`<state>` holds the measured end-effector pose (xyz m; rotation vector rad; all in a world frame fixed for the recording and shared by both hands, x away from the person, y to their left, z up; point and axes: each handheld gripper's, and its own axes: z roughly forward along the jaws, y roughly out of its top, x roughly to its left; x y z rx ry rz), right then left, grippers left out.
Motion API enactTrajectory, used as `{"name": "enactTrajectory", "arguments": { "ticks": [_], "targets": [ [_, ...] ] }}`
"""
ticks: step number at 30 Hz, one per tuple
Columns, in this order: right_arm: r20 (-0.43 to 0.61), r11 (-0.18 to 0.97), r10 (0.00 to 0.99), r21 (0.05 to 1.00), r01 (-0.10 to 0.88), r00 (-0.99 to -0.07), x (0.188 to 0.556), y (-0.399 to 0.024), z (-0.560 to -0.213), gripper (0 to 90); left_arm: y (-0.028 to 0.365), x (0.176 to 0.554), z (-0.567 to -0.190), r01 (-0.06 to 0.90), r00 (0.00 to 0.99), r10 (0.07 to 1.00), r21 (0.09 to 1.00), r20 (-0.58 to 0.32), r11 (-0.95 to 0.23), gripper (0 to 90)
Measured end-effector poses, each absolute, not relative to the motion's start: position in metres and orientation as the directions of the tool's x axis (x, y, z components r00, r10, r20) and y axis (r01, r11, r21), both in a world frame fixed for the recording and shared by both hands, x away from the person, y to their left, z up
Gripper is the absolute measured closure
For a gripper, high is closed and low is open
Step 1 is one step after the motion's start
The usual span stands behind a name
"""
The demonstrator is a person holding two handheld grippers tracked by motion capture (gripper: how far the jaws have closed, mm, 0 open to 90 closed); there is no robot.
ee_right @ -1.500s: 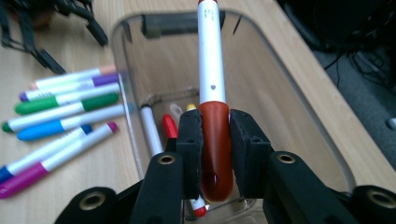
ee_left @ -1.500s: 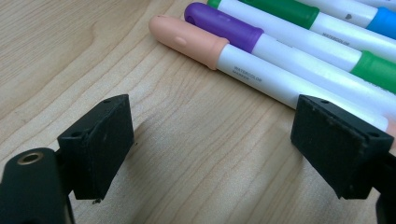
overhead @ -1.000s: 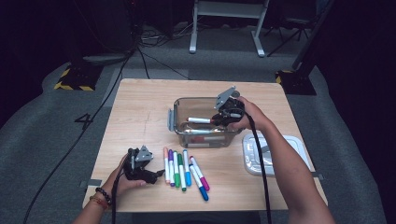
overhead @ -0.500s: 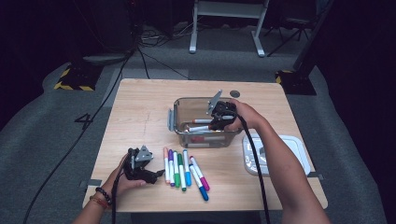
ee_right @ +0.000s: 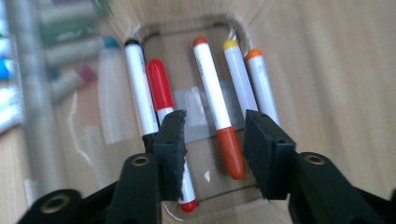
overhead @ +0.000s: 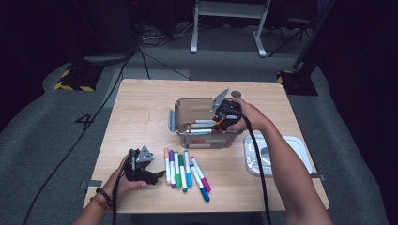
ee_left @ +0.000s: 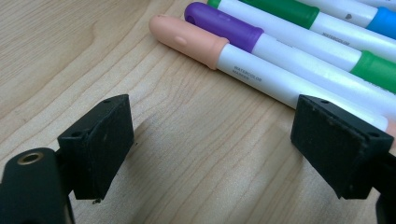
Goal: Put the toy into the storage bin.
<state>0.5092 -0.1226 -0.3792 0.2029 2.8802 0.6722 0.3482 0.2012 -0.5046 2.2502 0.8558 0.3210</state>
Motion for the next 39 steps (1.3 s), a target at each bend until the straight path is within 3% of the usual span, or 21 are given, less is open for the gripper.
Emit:
{"name": "enactTrajectory", "arguments": {
  "ticks": [8, 19, 31, 39],
  "targets": [
    [-0.14, 0.756, 0.27, 0.644, 0.12, -0.952, 0.476, -0.152, -0.349, 44.6, 0.201, 0.348, -0.505, 0.487, 0.751, 0.66, 0.688, -0.015, -0.538, 13.7],
    [-0.163, 0.655, 0.348, 0.747, 0.115, -0.923, 0.42, -0.182, -0.34, 32.8, 0.201, 0.348, -0.505, 0.487, 0.751, 0.66, 0.688, -0.015, -0.539, 13.6],
    [-0.154, 0.623, 0.34, 0.776, 0.099, -0.928, 0.369, -0.187, -0.373, 31.3, 0.201, 0.348, -0.505, 0.487, 0.751, 0.66, 0.687, -0.015, -0.539, 13.7],
    [-0.09, 0.636, 0.323, 0.758, 0.145, -0.942, 0.354, -0.173, -0.421, 31.8, 0.201, 0.348, -0.505, 0.487, 0.751, 0.66, 0.688, -0.015, -0.539, 13.6]
  ]
}}
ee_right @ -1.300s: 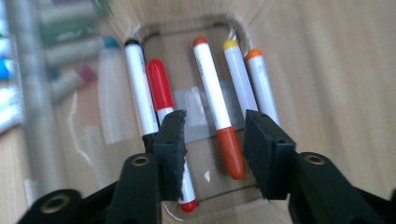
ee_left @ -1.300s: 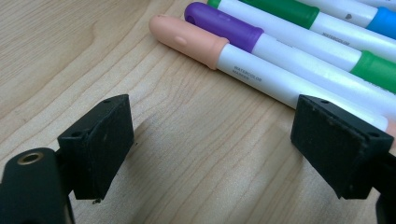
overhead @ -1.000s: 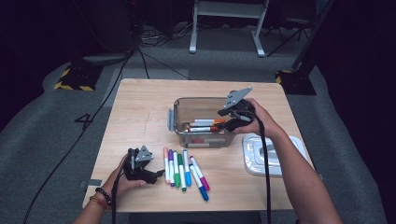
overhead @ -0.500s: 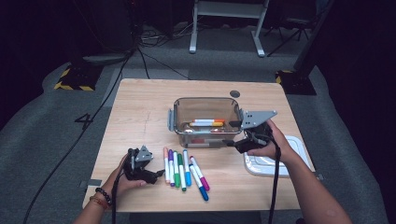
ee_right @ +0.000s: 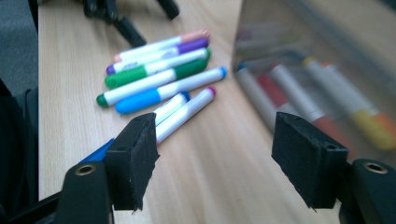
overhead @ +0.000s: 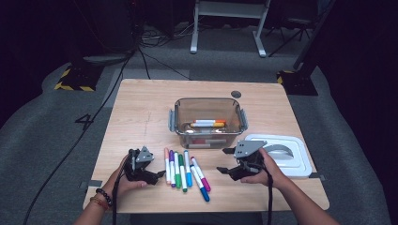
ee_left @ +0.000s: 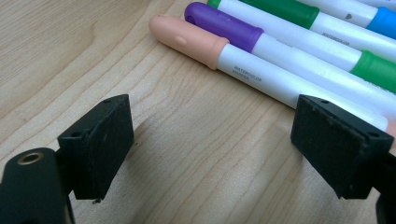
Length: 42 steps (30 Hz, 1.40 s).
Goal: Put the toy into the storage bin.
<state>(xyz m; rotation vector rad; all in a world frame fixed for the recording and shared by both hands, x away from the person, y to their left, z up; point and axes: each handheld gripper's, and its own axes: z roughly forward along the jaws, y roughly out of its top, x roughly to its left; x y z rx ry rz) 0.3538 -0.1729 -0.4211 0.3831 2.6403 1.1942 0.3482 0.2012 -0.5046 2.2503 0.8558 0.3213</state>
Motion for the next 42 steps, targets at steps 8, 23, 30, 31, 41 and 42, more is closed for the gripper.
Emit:
{"name": "enactTrajectory", "arguments": {
  "ticks": [8, 23, 30, 31, 41, 42],
  "targets": [
    [-0.041, 0.672, 0.282, 0.722, 0.166, -0.959, 0.342, -0.146, -0.457, 31.3, 0.201, 0.348, -0.505, 0.487, 0.751, 0.66, 0.688, -0.015, -0.538, 13.6],
    [-0.021, 0.695, 0.299, 0.69, 0.203, -0.954, 0.348, -0.126, -0.481, 31.7, 0.201, 0.348, -0.505, 0.488, 0.751, 0.661, 0.688, -0.016, -0.537, 13.7],
    [-0.024, 0.7, 0.335, 0.676, 0.232, -0.942, 0.353, -0.136, -0.484, 35.1, 0.201, 0.348, -0.505, 0.488, 0.75, 0.662, 0.688, -0.015, -0.537, 13.7],
    [-0.025, 0.701, 0.347, 0.671, 0.242, -0.938, 0.354, -0.139, -0.485, 37.9, 0.201, 0.348, -0.505, 0.488, 0.75, 0.662, 0.688, -0.015, -0.537, 13.7],
    [-0.01, 0.705, 0.383, 0.65, 0.285, -0.924, 0.367, -0.164, -0.489, 57.8, 0.201, 0.348, -0.505, 0.489, 0.748, 0.663, 0.688, -0.014, -0.537, 13.7],
    [-0.011, 0.705, 0.385, 0.649, 0.286, -0.923, 0.369, -0.166, -0.488, 62.3, 0.201, 0.348, -0.505, 0.489, 0.748, 0.663, 0.688, -0.015, -0.536, 13.7]
  ]
}}
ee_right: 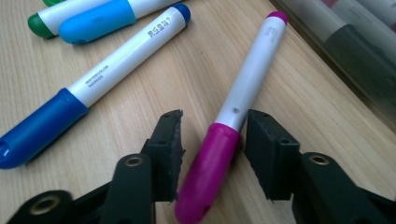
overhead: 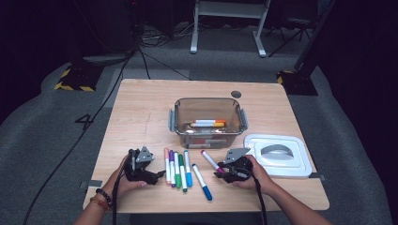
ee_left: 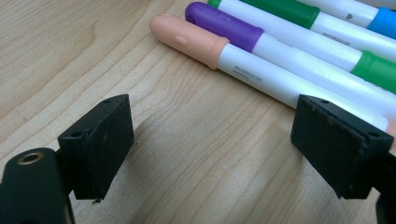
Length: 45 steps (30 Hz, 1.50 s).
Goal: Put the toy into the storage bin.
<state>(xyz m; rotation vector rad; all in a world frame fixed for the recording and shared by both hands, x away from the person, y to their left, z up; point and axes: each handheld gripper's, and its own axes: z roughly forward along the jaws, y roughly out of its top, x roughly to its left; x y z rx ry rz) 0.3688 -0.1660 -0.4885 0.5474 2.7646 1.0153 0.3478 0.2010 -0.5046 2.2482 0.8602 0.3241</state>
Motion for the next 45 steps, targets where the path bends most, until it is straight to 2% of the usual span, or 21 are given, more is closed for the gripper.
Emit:
{"name": "enactTrajectory", "arguments": {
  "ticks": [4, 12, 23, 33, 41, 45],
  "targets": [
    [-0.002, 0.69, 0.409, 0.654, 0.308, -0.913, 0.376, -0.173, -0.488, 73.3, 0.201, 0.348, -0.505, 0.489, 0.748, 0.664, 0.688, -0.015, -0.536, 13.7],
    [-0.021, 0.679, 0.456, 0.654, 0.333, -0.889, 0.384, -0.179, -0.488, 74.2, 0.201, 0.348, -0.505, 0.489, 0.748, 0.664, 0.688, -0.015, -0.536, 13.7],
    [-0.039, 0.667, 0.377, 0.704, 0.242, -0.925, 0.376, -0.187, -0.465, 74.2, 0.201, 0.348, -0.505, 0.489, 0.747, 0.664, 0.689, -0.014, -0.536, 13.7],
    [-0.096, 0.628, 0.294, 0.769, 0.116, -0.951, 0.365, -0.194, -0.419, 74.2, 0.201, 0.348, -0.505, 0.489, 0.748, 0.664, 0.688, -0.015, -0.535, 13.7],
    [-0.168, 0.597, 0.298, 0.801, 0.046, -0.94, 0.376, -0.202, -0.37, 74.2, 0.201, 0.348, -0.505, 0.489, 0.748, 0.664, 0.688, -0.014, -0.536, 13.7],
    [-0.171, 0.579, 0.303, 0.814, 0.039, -0.938, 0.388, -0.201, -0.347, 74.2, 0.201, 0.348, -0.505, 0.489, 0.748, 0.663, 0.688, -0.015, -0.536, 13.5]
  ]
}}
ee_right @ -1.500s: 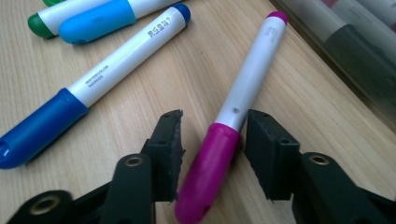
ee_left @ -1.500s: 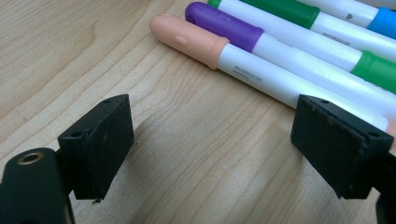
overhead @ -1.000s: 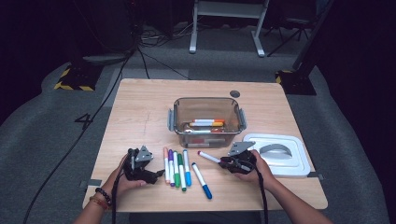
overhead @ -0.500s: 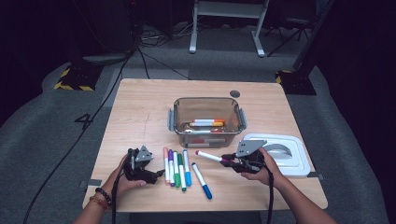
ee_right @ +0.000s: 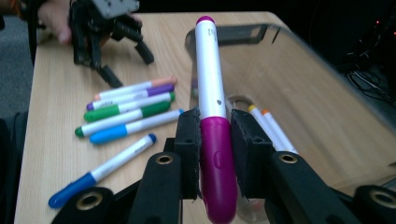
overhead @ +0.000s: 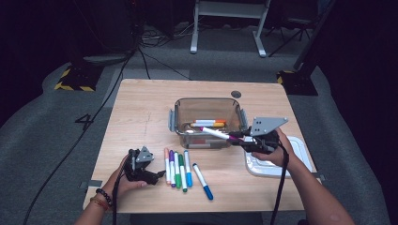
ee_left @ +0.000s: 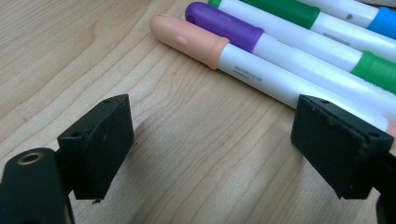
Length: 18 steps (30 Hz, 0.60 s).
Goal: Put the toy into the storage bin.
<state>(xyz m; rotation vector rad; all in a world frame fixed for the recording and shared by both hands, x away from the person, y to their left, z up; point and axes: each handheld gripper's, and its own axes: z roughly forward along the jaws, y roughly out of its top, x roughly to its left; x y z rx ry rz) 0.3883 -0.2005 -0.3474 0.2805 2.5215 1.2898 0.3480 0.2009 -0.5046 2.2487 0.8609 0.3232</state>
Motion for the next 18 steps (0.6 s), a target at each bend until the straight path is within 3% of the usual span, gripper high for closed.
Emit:
{"name": "enactTrajectory", "arguments": {
  "ticks": [7, 18],
  "targets": [
    [-0.193, 0.614, 0.279, 0.789, 0.02, -0.941, 0.416, -0.181, -0.331, 74.2, 0.201, 0.348, -0.505, 0.489, 0.748, 0.663, 0.688, -0.015, -0.537, 13.5],
    [-0.21, 0.691, 0.253, 0.722, 0.024, -0.944, 0.461, -0.154, -0.342, 74.2, 0.201, 0.348, -0.505, 0.489, 0.748, 0.663, 0.688, -0.015, -0.536, 13.5]
  ]
}}
